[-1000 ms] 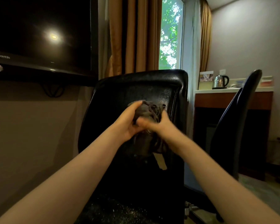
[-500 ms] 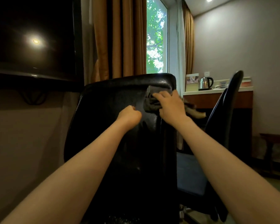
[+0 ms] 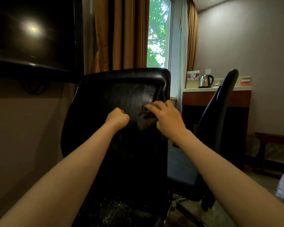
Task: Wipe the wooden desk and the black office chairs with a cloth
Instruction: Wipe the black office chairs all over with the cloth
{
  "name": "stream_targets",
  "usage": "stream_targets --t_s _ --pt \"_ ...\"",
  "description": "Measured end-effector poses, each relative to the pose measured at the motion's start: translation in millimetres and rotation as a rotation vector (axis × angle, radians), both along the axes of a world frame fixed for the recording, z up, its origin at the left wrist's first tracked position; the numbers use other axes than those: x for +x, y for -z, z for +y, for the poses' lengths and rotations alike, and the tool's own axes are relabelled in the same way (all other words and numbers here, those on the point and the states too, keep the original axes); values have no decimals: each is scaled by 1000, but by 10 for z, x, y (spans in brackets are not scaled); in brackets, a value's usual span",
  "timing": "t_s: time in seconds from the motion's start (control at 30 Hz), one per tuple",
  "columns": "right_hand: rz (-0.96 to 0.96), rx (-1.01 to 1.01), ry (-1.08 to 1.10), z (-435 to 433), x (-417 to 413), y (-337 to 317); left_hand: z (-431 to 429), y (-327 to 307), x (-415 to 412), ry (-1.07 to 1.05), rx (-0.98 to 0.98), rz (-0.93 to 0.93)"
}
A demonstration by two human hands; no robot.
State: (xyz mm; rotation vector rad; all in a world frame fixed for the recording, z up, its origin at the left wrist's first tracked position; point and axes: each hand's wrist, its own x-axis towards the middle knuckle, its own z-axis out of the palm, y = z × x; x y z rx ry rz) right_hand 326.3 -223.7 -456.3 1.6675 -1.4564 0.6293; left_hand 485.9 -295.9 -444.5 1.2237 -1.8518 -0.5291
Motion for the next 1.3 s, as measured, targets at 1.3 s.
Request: stream_targets --t_s 1.3 --pt "777 251 83 -731 761 1917 -352 1220 1072 50 263 -116"
